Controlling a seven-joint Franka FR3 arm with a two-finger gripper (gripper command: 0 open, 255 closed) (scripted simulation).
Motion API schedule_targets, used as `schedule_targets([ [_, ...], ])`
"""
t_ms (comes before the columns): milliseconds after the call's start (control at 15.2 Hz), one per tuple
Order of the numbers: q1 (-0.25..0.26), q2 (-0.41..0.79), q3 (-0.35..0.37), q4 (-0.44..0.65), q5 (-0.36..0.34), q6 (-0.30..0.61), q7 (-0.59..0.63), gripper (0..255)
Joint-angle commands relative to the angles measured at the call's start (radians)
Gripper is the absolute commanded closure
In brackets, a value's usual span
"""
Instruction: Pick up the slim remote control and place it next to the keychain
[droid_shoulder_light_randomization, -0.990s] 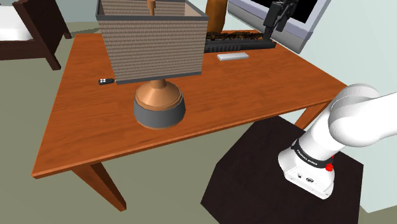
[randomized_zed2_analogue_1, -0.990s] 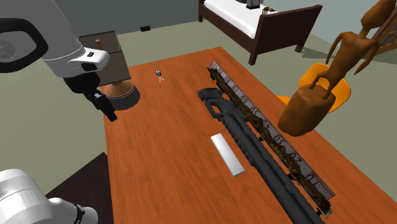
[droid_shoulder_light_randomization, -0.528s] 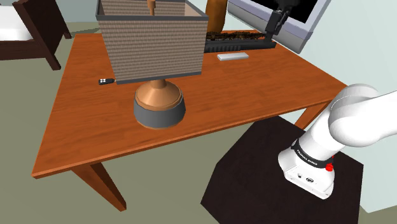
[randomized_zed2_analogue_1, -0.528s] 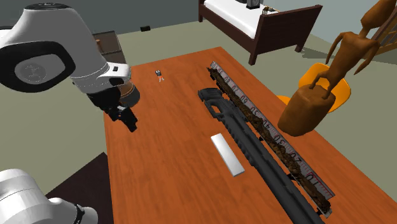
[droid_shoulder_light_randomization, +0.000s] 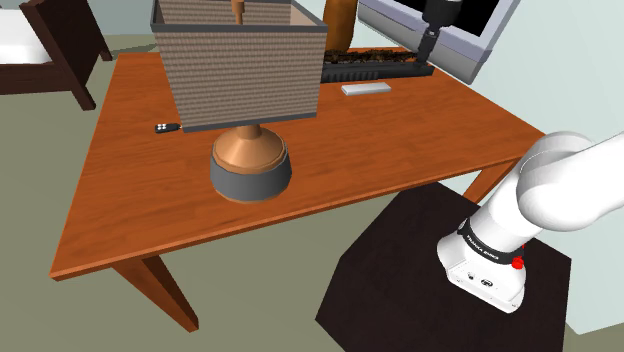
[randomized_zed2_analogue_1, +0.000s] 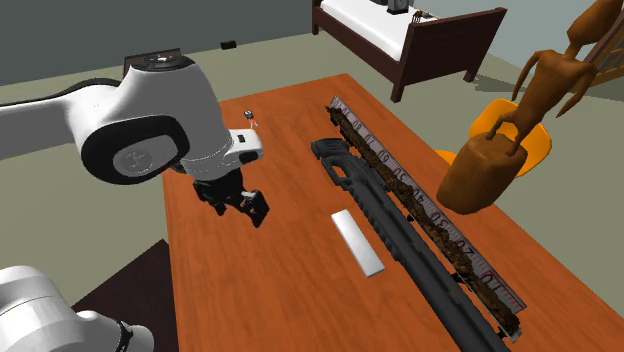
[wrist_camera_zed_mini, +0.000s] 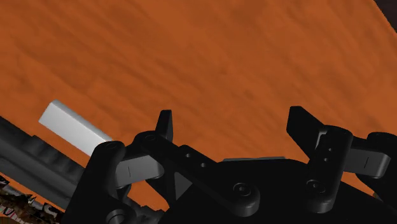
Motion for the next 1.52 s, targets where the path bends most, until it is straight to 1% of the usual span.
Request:
schedule_targets([
  [0,0.011,0.069,-0.054,0.024,-0.005,0.052,-0.089,0],
  [264,0.036,0.205,-0.152,0.084,0.014,0.136,-0.264,0],
  [462,0.057,0.323,-0.22,0.145,0.058,0.191,-0.405,0],
  [660,0.073,0.456,-0.277,0.221,0.132,0.234,-0.558,0],
  [858,0.069,0.599,-0.311,0.312,0.231,0.261,-0.718,0],
  [1056,0.038,0.747,-0.313,0.418,0.336,0.267,-0.871,0],
  [1254,-0.016,0.889,-0.286,0.541,0.426,0.255,-1.002,0],
  [1452,-0.08,1.024,-0.247,0.679,0.492,0.23,-1.107,0],
])
